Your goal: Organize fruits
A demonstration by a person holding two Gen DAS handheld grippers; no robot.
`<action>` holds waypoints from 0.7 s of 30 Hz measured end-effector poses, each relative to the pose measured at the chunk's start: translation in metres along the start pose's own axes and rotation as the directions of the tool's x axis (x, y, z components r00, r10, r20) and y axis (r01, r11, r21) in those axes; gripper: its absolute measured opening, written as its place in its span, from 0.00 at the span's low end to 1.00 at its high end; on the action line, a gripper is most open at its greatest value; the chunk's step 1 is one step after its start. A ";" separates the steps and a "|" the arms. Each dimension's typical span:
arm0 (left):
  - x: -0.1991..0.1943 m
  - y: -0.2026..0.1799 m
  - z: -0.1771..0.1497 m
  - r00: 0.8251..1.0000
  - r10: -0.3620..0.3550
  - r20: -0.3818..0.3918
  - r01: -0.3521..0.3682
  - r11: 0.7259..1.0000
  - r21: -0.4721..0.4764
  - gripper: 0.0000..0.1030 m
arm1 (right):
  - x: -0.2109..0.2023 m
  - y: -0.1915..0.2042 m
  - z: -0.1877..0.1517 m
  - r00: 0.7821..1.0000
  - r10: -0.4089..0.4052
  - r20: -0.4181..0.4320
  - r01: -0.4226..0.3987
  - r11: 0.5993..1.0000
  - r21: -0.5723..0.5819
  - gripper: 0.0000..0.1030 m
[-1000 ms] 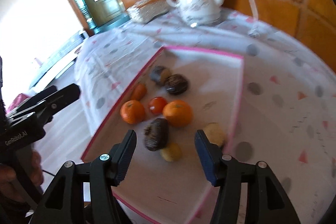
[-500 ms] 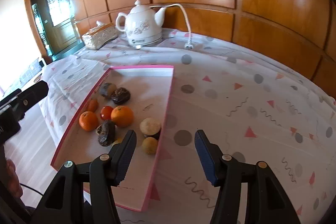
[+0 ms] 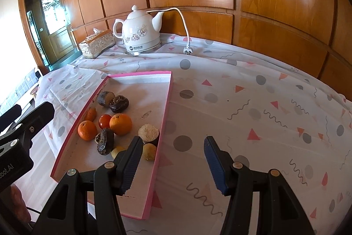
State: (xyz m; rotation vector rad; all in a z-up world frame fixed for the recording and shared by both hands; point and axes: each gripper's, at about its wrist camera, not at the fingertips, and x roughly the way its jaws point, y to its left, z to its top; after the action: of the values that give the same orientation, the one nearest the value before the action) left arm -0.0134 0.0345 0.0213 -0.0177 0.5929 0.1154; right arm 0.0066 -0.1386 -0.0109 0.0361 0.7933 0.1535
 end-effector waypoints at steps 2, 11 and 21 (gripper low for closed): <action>0.000 0.000 0.000 1.000 -0.001 -0.001 0.001 1.000 -0.001 1.00 | 0.000 0.001 0.000 1.000 -0.002 0.001 0.002 1.000 -0.004 0.57; 0.000 0.001 0.000 1.000 -0.004 -0.001 0.004 1.000 -0.004 1.00 | -0.001 0.004 0.000 1.000 -0.006 0.004 0.006 1.000 -0.014 0.57; 0.001 0.003 -0.003 1.000 -0.014 -0.006 0.014 1.000 -0.021 1.00 | -0.001 0.001 0.000 1.000 -0.004 0.006 0.004 1.000 -0.014 0.57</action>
State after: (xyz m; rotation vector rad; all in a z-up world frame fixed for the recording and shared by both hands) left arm -0.0147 0.0376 0.0183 -0.0425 0.5974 0.1079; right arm 0.0054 -0.1376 -0.0101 0.0221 0.7861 0.1551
